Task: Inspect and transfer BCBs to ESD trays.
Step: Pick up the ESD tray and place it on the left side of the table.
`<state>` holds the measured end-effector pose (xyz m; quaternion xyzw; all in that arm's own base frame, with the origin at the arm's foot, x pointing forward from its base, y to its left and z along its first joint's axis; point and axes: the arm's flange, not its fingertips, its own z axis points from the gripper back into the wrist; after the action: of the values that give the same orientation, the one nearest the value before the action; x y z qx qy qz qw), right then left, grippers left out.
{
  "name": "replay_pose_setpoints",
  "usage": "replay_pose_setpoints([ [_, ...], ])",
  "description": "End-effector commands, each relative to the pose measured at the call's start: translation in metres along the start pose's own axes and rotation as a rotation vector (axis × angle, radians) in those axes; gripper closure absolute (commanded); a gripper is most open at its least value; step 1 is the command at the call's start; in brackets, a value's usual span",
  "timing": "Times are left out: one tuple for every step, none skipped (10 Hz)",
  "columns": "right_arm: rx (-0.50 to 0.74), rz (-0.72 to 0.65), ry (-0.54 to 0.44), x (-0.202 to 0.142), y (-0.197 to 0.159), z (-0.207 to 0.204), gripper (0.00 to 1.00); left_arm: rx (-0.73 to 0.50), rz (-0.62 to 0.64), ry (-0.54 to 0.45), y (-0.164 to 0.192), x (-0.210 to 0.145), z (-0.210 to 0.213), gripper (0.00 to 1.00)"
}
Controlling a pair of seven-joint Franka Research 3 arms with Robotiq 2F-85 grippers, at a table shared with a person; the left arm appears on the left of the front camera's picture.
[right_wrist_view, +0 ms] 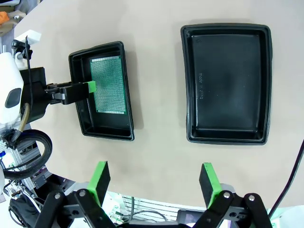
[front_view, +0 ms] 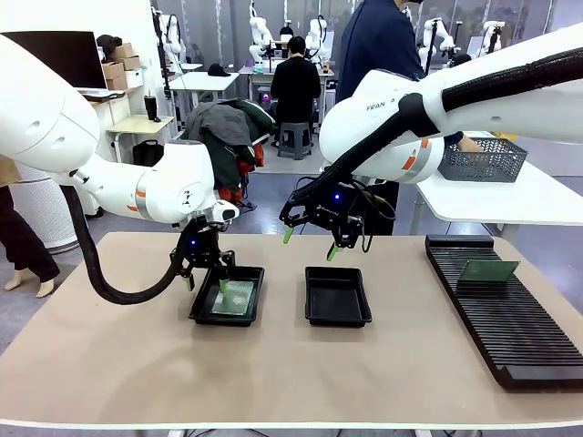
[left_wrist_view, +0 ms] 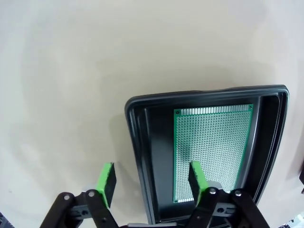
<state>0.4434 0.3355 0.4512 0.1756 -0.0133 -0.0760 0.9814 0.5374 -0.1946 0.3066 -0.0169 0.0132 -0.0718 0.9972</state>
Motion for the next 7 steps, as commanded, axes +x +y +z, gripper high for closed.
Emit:
replay_pose_setpoints([
  [-0.015,-0.005,-0.003,0.0017,0.0021,-0.0001,0.00,0.003,0.024,-0.016,0.0067,-0.0037,-0.0021,0.29],
  [-0.015,-0.005,-0.003,0.0017,0.0021,-0.0001,0.00,0.012,0.028,-0.016,0.0076,-0.0036,-0.0014,0.36],
  [-0.015,-0.005,-0.003,0.0017,0.0021,-0.0001,0.00,0.020,0.037,-0.018,0.0087,-0.0036,-0.0008,0.39],
  [-0.015,-0.005,-0.003,0.0017,0.0021,-0.0001,0.00,0.014,0.031,-0.020,0.0089,-0.0036,0.0001,0.46],
  [-0.015,-0.005,-0.003,0.0017,0.0021,-0.0001,0.00,0.020,0.035,-0.020,0.0083,-0.0034,0.0007,0.50],
  [-0.015,-0.005,-0.003,0.0017,0.0021,-0.0001,0.00,0.021,0.032,-0.015,0.0079,-0.0027,0.0005,0.57],
  [-0.015,-0.005,-0.003,0.0017,0.0021,-0.0001,0.00,0.027,0.040,-0.015,0.0078,-0.0023,-0.0002,0.60],
])
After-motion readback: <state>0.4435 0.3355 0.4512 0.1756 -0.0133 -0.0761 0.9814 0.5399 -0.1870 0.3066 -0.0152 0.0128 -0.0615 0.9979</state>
